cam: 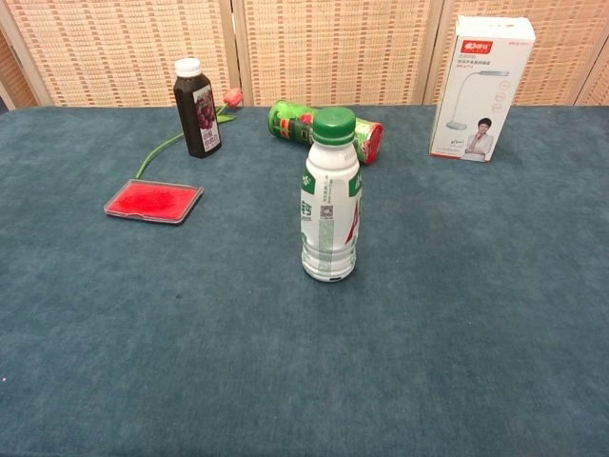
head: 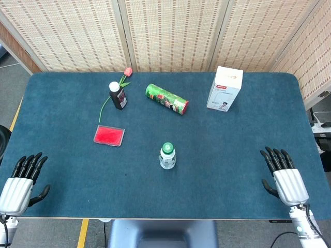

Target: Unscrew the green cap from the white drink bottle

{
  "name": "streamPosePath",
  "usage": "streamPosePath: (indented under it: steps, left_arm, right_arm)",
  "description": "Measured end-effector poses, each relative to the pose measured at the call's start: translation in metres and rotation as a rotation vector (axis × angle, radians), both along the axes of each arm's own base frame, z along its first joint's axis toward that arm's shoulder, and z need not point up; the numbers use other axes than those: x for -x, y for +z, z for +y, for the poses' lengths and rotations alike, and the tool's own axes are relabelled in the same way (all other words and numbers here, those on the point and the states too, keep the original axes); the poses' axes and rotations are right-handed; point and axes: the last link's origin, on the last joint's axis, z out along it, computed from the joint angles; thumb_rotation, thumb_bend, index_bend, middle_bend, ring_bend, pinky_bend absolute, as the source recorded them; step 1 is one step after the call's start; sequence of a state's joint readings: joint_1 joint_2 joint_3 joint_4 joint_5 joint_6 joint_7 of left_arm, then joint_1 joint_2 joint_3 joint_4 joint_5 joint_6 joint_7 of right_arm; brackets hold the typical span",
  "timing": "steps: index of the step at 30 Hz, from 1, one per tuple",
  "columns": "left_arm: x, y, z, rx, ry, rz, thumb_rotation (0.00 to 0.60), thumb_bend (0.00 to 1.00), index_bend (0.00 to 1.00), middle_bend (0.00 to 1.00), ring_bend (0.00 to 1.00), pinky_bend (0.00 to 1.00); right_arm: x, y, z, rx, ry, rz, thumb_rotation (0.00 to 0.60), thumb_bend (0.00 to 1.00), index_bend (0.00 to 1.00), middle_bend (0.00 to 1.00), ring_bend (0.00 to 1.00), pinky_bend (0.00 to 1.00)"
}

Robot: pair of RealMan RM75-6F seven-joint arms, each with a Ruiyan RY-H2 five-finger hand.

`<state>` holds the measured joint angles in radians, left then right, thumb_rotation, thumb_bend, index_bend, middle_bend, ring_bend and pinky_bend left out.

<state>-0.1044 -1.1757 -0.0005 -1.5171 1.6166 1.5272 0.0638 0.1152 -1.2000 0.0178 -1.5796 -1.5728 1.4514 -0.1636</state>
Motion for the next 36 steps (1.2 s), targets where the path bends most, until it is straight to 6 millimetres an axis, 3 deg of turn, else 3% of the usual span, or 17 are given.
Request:
streamPosePath:
  steps: [4, 10, 15, 21, 30, 36]
  left_arm:
    - [-0.003, -0.004, 0.001, 0.023, -0.020, -0.049, 0.600, 0.36, 0.00, 0.00, 0.00, 0.03]
    - [-0.019, -0.018, 0.008, 0.128, -0.094, -0.269, 0.600, 0.37, 0.00, 0.00, 0.00, 0.05]
    - [-0.055, -0.040, 0.024, 0.293, -0.194, -0.521, 0.600, 0.37, 0.00, 0.00, 0.00, 0.05]
    - [-0.083, -0.059, 0.034, 0.403, -0.224, -0.622, 0.600, 0.37, 0.00, 0.00, 0.00, 0.04]
    - [-0.139, -0.140, 0.078, 0.539, -0.166, -0.798, 0.600, 0.36, 0.00, 0.00, 0.00, 0.04]
    - [-0.160, -0.172, 0.099, 0.586, -0.121, -0.879, 0.600, 0.36, 0.00, 0.00, 0.00, 0.04]
  right_arm:
    - [-0.001, 0.001, 0.001, 0.000, 0.005, -0.008, 0.600, 0.25, 0.00, 0.00, 0.00, 0.00]
    - [-0.002, 0.003, 0.003, 0.003, 0.009, -0.016, 0.600, 0.25, 0.00, 0.00, 0.00, 0.00]
    - [-0.005, 0.000, 0.004, -0.010, 0.018, -0.021, 0.600, 0.25, 0.00, 0.00, 0.00, 0.00]
    - [-0.010, 0.001, -0.003, -0.009, 0.034, -0.022, 0.600, 0.25, 0.00, 0.00, 0.00, 0.00]
    - [-0.006, 0.011, 0.003, 0.022, 0.014, -0.066, 0.600, 0.25, 0.00, 0.00, 0.00, 0.00]
    - [-0.005, 0.019, 0.007, 0.037, 0.017, -0.071, 0.600, 0.25, 0.00, 0.00, 0.00, 0.00]
